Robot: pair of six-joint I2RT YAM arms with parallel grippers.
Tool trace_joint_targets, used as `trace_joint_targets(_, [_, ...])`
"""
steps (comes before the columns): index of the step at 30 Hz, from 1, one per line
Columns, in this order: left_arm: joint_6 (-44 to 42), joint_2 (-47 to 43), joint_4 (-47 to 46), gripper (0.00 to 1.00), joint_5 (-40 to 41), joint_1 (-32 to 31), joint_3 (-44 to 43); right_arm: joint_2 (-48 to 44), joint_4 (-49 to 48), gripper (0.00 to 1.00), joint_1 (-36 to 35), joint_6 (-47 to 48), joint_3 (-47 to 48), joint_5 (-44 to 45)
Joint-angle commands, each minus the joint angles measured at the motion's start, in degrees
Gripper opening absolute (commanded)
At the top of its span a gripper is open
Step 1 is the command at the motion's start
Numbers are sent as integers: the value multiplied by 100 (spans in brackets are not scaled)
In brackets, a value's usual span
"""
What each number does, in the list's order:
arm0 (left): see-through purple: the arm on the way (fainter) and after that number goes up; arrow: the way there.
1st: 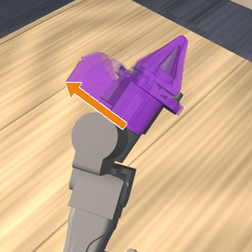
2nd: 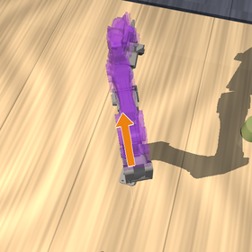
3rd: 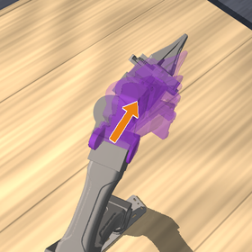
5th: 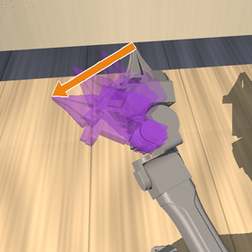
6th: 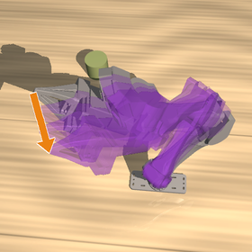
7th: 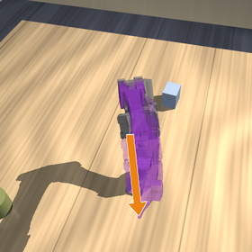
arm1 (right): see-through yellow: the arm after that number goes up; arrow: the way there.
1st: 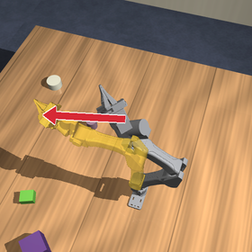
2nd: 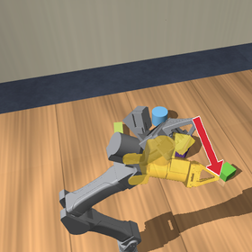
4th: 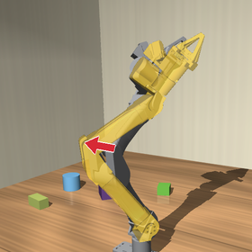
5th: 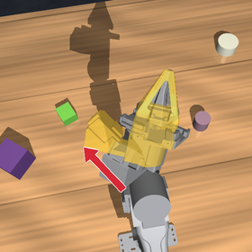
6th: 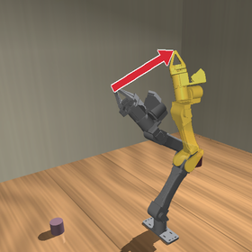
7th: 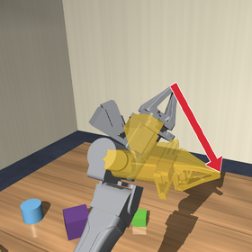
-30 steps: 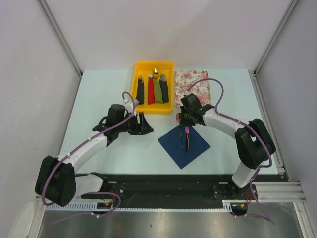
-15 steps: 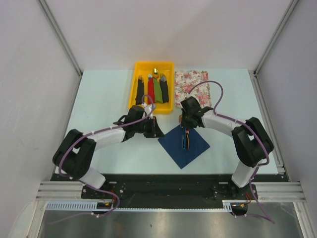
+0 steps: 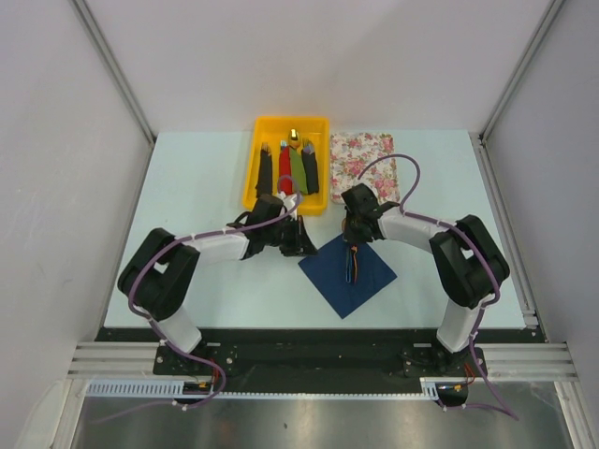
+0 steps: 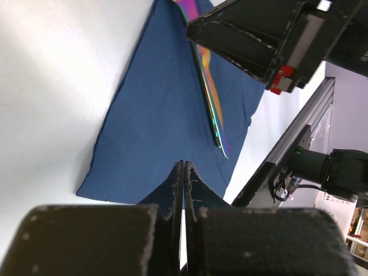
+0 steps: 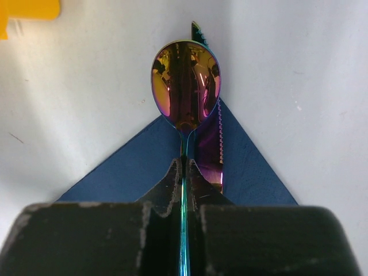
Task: Place the utensils on the paper napkin and roll it up
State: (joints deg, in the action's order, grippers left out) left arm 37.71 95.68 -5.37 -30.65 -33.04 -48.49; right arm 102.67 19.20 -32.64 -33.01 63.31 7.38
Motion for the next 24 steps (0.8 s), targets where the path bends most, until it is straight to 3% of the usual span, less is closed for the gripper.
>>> trace_joint_targets(1, [61, 135, 70, 0, 77, -45, -284, 60, -162, 0, -5, -91, 15, 290])
trace_joint_targets(10, [34, 250, 229, 0, 200, -36, -336, 174, -83, 0, -84, -152, 76, 308])
trace_joint_targets(19, [-1, 241, 282, 1, 235, -45, -372, 157, 57, 7, -84, -232, 85, 221])
trace_joint_targets(24, [-45, 92, 291, 6, 209, -36, -433, -19, 163, 22, -111, -171, 225, 150])
